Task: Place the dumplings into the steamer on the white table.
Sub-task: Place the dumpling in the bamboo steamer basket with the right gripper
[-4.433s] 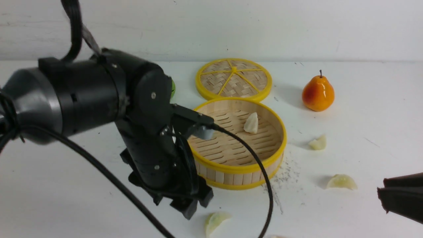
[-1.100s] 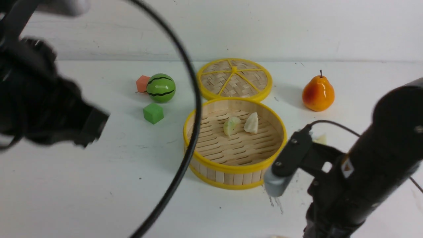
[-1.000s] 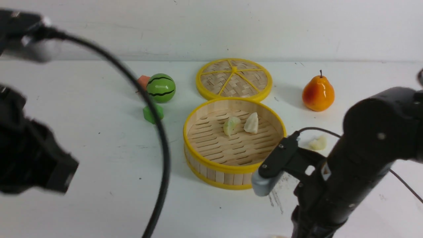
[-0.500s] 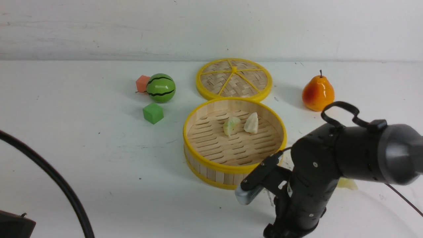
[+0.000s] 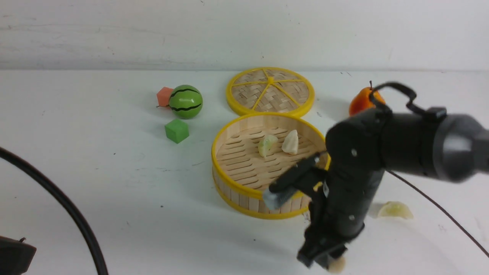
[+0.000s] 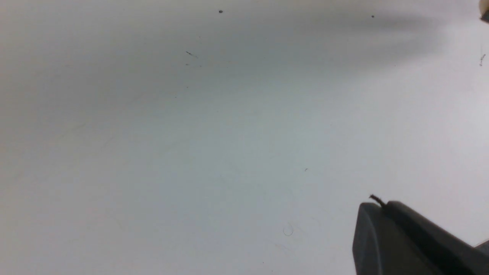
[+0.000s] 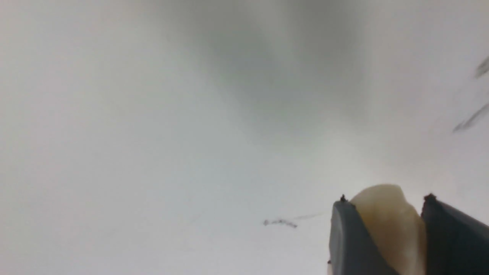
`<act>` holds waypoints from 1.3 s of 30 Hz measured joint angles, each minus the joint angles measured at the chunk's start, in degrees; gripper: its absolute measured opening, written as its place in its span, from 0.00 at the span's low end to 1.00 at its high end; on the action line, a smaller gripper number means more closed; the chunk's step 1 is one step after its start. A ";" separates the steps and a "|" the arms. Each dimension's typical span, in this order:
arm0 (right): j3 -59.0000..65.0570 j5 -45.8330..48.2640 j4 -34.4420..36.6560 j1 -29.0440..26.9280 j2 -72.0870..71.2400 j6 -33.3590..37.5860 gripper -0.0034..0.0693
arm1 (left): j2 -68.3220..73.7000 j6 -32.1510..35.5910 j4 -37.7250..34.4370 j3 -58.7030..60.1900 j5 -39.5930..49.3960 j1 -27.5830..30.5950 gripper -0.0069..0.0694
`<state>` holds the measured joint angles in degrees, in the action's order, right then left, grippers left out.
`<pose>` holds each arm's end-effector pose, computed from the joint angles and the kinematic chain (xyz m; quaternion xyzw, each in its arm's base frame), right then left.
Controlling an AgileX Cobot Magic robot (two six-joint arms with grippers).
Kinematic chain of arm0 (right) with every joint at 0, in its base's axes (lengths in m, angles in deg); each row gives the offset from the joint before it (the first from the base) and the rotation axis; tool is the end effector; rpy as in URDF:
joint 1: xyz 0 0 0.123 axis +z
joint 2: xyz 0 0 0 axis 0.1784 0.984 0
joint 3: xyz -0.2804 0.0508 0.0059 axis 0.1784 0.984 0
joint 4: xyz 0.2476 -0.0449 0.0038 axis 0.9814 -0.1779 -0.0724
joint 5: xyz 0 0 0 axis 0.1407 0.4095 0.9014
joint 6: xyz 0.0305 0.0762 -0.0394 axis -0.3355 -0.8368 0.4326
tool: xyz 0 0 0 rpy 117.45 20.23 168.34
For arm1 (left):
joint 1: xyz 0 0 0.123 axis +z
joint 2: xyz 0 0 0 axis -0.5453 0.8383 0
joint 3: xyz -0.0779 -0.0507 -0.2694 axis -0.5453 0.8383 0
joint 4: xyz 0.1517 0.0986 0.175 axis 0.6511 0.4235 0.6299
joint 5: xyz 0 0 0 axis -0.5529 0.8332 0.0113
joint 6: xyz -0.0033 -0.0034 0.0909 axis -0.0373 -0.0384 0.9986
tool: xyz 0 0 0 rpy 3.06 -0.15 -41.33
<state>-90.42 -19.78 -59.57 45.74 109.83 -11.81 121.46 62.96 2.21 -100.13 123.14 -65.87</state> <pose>0.2846 0.2111 0.2192 -0.3618 0.9285 0.0548 0.0628 0.0927 -0.0545 0.3689 0.1720 0.9279 -0.1010 0.3150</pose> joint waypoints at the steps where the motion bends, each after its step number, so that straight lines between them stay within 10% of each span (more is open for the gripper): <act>1: -2.45 0.41 0.05 0.00 -0.06 -0.38 0.37 | 0.00 0.00 0.00 0.00 -0.04 0.00 0.07; 20: -51.08 -1.95 -8.46 -0.61 30.64 -24.96 0.37 | 0.00 0.00 0.00 0.06 0.75 0.00 0.08; 39: -55.46 12.28 -6.99 -1.64 25.18 -14.24 0.69 | 0.00 0.00 -0.46 0.06 2.02 0.00 0.10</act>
<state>-145.88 -7.50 -66.55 44.11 135.02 -26.04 121.46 62.96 1.75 -100.07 125.16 -65.87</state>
